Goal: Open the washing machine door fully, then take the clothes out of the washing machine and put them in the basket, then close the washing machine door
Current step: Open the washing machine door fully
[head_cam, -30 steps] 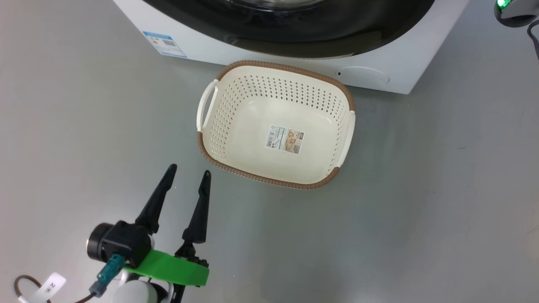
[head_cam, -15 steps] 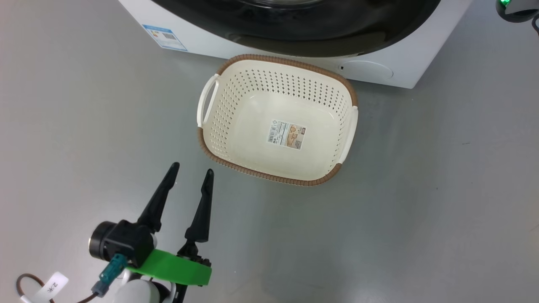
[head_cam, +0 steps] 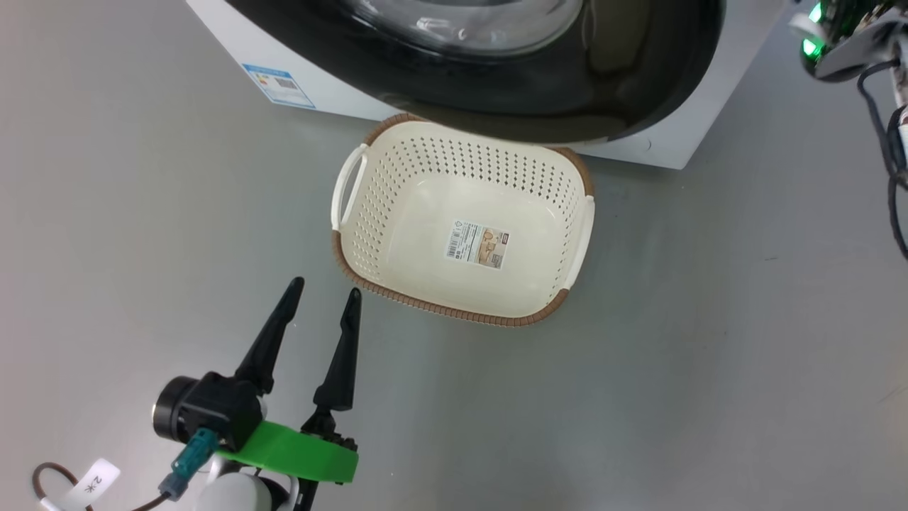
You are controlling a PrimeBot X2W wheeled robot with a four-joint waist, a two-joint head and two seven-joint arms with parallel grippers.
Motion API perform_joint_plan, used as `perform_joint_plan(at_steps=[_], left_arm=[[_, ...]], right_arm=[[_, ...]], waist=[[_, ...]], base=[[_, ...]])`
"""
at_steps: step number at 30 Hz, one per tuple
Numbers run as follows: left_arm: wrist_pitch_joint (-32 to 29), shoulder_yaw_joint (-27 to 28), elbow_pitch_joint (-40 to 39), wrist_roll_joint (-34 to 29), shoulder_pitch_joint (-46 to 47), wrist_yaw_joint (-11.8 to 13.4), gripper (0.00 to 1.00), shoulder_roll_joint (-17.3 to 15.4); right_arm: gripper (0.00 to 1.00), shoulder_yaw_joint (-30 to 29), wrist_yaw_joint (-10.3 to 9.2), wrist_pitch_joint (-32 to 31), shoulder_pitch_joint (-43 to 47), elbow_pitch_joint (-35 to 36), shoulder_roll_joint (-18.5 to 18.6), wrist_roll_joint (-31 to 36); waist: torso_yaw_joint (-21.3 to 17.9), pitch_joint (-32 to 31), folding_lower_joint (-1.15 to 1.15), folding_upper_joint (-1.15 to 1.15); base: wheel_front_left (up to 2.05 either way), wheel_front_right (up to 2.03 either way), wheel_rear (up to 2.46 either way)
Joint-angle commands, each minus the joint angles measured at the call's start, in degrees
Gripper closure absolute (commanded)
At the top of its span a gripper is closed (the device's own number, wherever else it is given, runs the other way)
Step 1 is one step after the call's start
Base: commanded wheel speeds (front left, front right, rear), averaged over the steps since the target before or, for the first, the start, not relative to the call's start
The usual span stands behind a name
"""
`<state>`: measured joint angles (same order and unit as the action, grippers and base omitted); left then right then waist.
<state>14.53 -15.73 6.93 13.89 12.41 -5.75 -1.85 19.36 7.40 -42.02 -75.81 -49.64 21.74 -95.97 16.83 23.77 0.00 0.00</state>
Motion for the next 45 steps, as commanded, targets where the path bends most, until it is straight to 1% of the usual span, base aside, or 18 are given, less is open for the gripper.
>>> perform_joint_plan(at_steps=[1, 11, 28, 35, 45], left_arm=[[0.47, 1.64, -0.92, 0.51, 0.93, 0.32, 0.00, -1.03], [0.47, 1.65, -0.03, 0.47, 0.02, 0.23, 0.00, -1.03], [0.47, 2.12, 1.21, -0.84, -2.56, -0.81, 0.00, -1.03], [0.47, 1.86, 1.43, -0.88, -3.33, -1.02, 0.00, -1.03], [0.47, 0.79, 1.68, -0.12, -4.48, -0.86, 0.00, -1.03]], right_arm=[[1.00, 0.49, 0.09, -0.77, 1.77, 2.14, -1.91, -0.03], [1.00, 1.28, 0.09, -2.33, 7.77, 5.55, -2.58, 0.32], [1.00, 2.52, 0.09, -4.39, 18.54, 12.32, -4.70, 0.40], [1.00, 3.26, 0.09, -4.99, 21.84, 14.28, -5.99, 0.72], [1.00, 4.04, 0.09, -5.74, 25.69, 16.46, -7.43, 1.34]], waist=[[-0.16, -0.51, 0.00, 0.00], [-0.13, -3.75, 0.00, 0.00], [0.96, -9.17, 0.00, 0.00], [1.83, -10.38, 0.00, 0.00], [4.10, -12.08, 0.00, 0.00]], base=[[0.00, 0.00, 0.00], [0.00, 0.00, 0.00], [0.00, 0.00, 0.00], [0.00, 0.00, 0.00], [0.00, 0.00, 0.00]])
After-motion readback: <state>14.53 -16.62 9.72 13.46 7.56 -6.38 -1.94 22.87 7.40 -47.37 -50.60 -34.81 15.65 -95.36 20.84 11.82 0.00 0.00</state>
